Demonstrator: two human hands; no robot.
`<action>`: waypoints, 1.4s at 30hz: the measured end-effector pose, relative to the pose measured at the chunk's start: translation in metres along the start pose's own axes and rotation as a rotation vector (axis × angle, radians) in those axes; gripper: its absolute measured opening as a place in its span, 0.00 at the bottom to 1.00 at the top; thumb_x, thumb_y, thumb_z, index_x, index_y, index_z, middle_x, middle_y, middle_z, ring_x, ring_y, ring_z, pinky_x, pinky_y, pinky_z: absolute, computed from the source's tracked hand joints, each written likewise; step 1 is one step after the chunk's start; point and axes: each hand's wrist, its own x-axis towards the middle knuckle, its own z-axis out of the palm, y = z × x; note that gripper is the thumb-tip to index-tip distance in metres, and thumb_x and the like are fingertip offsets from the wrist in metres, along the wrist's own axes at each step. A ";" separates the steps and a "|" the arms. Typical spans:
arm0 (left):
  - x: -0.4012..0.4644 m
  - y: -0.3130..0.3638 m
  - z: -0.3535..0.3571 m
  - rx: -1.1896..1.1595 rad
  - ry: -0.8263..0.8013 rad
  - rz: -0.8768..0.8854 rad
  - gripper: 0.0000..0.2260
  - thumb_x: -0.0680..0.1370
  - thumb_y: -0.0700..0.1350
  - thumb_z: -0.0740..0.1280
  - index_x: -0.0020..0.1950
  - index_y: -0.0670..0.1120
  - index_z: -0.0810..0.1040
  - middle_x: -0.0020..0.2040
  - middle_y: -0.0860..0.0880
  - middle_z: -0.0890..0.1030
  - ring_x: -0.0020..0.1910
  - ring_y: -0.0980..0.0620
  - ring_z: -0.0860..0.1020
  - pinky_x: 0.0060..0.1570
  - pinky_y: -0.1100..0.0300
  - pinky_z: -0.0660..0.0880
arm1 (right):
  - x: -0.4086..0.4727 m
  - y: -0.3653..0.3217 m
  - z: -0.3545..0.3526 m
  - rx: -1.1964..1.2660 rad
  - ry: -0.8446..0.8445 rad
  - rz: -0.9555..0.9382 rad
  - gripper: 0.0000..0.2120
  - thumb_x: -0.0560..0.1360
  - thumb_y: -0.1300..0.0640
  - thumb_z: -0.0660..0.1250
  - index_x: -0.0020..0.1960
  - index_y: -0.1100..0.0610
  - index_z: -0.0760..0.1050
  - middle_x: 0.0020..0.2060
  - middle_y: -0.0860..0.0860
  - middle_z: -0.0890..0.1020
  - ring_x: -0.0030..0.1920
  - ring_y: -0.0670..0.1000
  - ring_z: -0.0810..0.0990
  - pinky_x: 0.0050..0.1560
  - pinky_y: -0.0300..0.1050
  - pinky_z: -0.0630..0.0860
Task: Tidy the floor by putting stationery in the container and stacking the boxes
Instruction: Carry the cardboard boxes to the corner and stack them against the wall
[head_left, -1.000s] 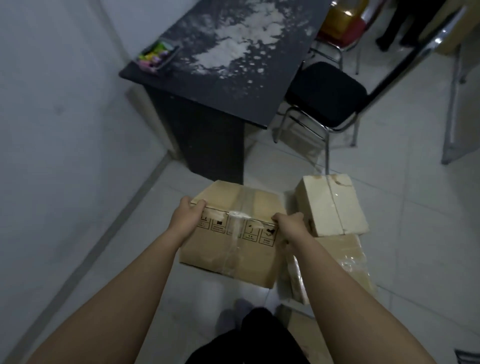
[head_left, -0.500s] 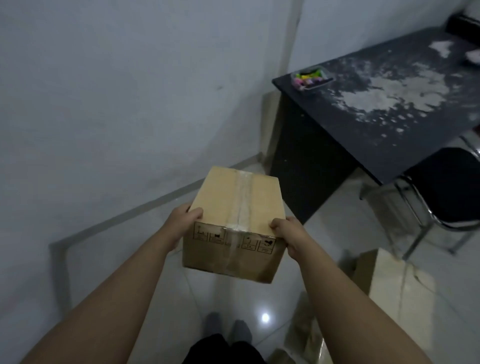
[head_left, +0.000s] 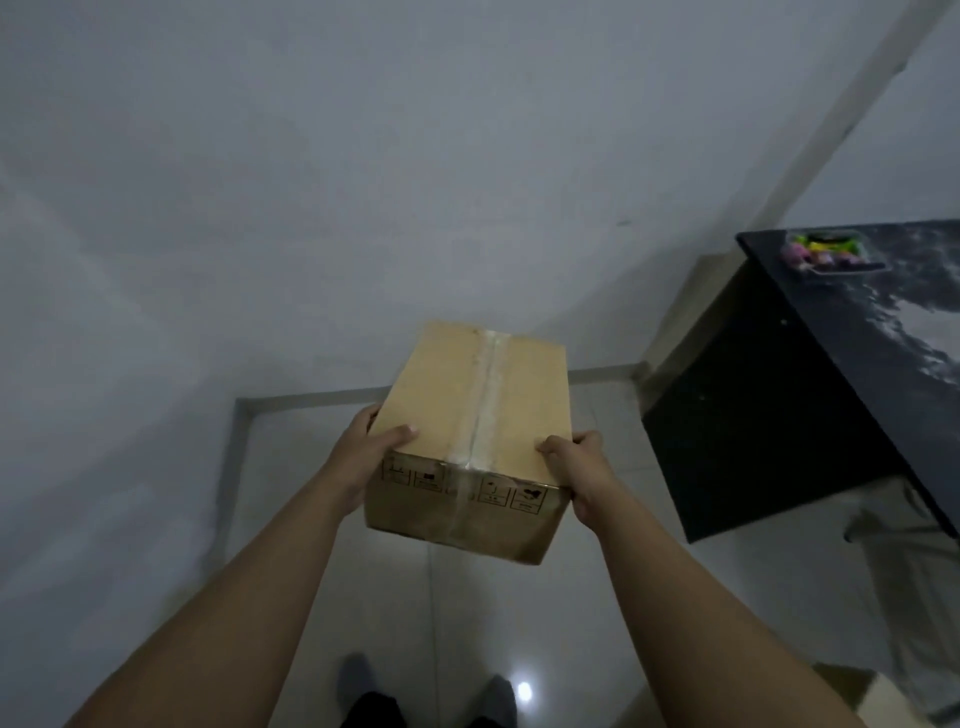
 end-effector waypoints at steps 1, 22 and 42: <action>0.001 0.001 -0.010 -0.018 0.013 -0.004 0.23 0.71 0.46 0.73 0.64 0.49 0.70 0.54 0.52 0.79 0.49 0.52 0.80 0.38 0.59 0.77 | 0.001 -0.004 0.011 -0.004 -0.012 -0.008 0.18 0.74 0.56 0.66 0.56 0.56 0.59 0.51 0.55 0.73 0.48 0.54 0.76 0.42 0.51 0.78; 0.040 0.021 -0.241 0.238 0.020 0.006 0.30 0.73 0.36 0.71 0.72 0.42 0.63 0.67 0.42 0.73 0.63 0.43 0.74 0.65 0.47 0.71 | 0.017 -0.025 0.250 -0.221 -0.125 -0.109 0.24 0.74 0.58 0.68 0.64 0.56 0.59 0.62 0.56 0.70 0.58 0.58 0.73 0.59 0.57 0.73; 0.089 -0.053 -0.316 0.472 0.174 -0.046 0.32 0.70 0.40 0.74 0.69 0.42 0.62 0.63 0.43 0.75 0.53 0.48 0.74 0.47 0.59 0.69 | 0.064 0.013 0.354 -0.454 -0.142 -0.112 0.31 0.76 0.61 0.64 0.75 0.56 0.54 0.67 0.57 0.70 0.64 0.60 0.71 0.63 0.57 0.71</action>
